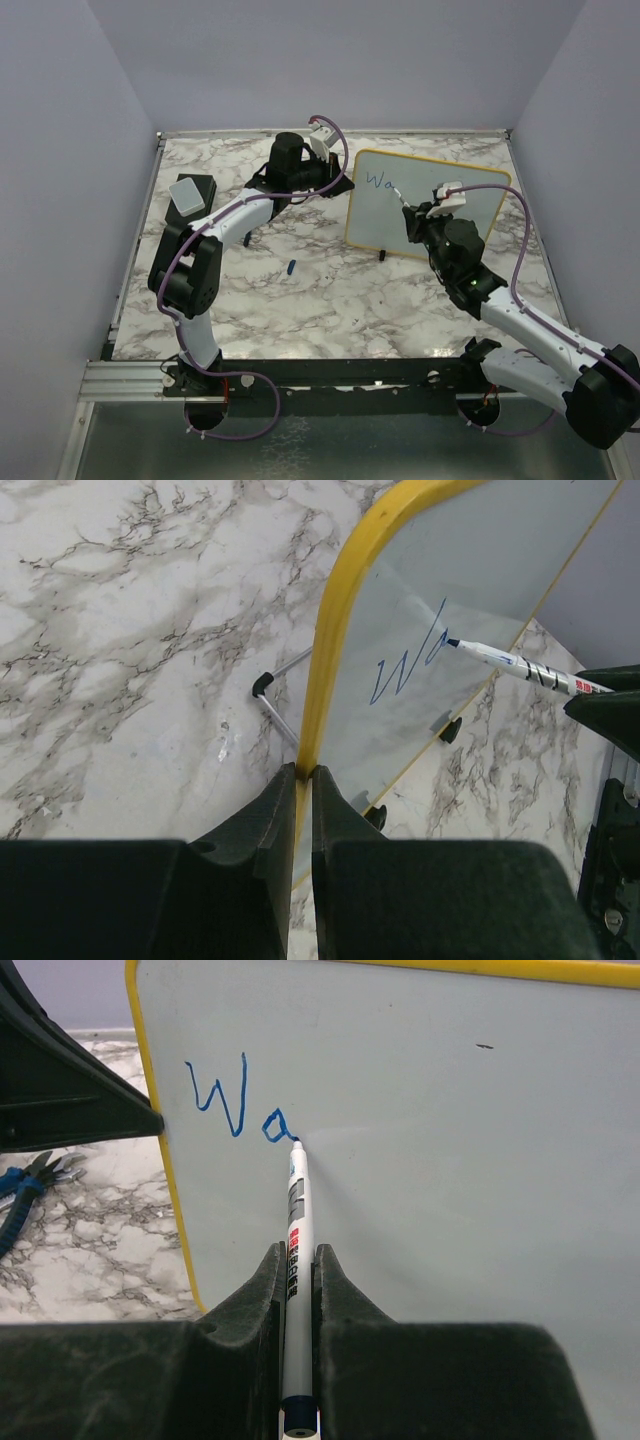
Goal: Write a sentence on the whiteboard
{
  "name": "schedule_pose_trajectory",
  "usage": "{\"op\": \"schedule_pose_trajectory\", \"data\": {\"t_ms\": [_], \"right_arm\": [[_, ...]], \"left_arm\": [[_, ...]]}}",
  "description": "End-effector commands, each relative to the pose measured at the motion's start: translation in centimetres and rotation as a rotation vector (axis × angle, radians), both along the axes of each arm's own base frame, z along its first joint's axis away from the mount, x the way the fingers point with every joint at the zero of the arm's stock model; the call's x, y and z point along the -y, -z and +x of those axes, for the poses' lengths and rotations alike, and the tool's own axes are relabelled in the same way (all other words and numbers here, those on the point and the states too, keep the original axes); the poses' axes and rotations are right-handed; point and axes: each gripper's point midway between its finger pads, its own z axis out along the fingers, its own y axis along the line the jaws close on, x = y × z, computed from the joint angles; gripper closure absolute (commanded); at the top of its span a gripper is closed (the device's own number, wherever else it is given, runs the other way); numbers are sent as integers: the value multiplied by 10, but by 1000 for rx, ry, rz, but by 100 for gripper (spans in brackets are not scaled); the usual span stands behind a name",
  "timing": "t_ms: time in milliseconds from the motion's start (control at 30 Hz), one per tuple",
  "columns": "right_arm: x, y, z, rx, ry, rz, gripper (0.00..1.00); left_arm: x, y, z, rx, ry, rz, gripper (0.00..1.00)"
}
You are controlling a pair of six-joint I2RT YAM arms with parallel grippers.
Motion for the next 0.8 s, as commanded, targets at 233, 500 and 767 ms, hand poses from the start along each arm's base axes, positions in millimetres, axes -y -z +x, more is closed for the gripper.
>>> {"op": "schedule_pose_trajectory", "data": {"t_ms": [233, 500, 767], "right_arm": [[21, 5, -2, -16, 95, -22, 99], [-3, -18, -18, 60, -83, 9, 99], [11, -20, -16, 51, -2, 15, 99]], "left_arm": [[3, -27, -7, 43, 38, -19, 90], [3, -24, -7, 40, 36, -15, 91], [2, -22, -7, 34, 33, -13, 91]]}}
